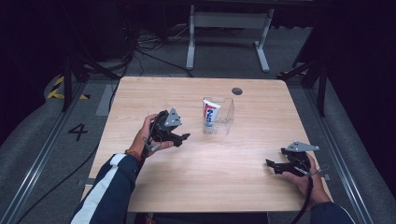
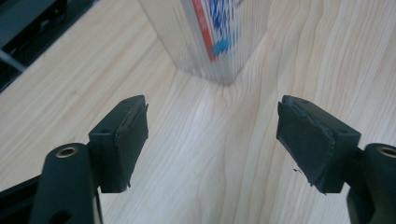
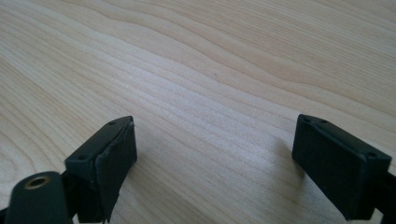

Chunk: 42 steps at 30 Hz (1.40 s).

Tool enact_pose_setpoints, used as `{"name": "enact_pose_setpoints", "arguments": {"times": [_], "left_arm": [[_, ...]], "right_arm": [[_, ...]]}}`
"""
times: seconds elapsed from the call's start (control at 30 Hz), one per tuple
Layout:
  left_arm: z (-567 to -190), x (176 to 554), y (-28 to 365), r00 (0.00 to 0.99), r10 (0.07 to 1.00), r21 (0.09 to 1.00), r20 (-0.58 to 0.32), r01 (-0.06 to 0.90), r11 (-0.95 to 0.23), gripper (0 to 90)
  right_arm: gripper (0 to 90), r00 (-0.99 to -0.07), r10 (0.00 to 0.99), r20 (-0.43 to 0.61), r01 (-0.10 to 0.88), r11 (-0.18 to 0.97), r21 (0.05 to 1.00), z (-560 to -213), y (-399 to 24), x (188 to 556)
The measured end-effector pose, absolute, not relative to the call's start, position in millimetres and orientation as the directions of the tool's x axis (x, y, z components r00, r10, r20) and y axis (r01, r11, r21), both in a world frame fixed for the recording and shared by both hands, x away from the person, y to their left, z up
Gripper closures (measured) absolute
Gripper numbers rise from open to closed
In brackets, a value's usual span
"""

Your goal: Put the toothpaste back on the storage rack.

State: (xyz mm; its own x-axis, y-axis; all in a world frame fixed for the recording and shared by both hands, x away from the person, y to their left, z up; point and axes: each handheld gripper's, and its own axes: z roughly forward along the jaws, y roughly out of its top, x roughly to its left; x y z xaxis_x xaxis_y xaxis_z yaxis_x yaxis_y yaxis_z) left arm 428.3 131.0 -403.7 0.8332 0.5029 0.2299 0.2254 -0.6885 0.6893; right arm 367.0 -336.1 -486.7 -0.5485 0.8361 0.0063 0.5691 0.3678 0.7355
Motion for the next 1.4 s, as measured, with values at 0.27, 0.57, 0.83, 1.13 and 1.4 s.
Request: {"name": "enact_pose_setpoints", "arguments": {"times": [0.27,0.57,0.83,1.13,1.4], "left_arm": [[-418.3,412.7,158.3,0.809,0.535,0.656,0.241,0.27,-0.704,21.7],[-428.7,391.2,197.7,0.78,0.565,0.624,0.268,0.306,-0.719,21.0],[-443.4,372.6,231.7,0.759,0.605,0.618,0.239,0.362,-0.698,20.4],[-459.8,352.8,262.4,0.736,0.662,0.644,0.145,0.437,-0.628,17.7],[-471.9,336.7,289.2,0.701,0.709,0.675,0.069,0.491,-0.551,18.5]], "right_arm": [[14.1,-0.546,0.838,0.006,0.57,0.366,0.736,-486.7,-335.9,366.8],[14.0,-0.545,0.838,0.005,0.57,0.366,0.735,-486.7,-335.7,366.8],[14.0,-0.545,0.838,0.004,0.57,0.367,0.735,-486.8,-335.8,366.8],[13.9,-0.545,0.839,0.004,0.57,0.367,0.735,-486.7,-335.7,366.8],[13.9,-0.546,0.838,0.005,0.569,0.367,0.735,-486.7,-335.5,366.9]]}}
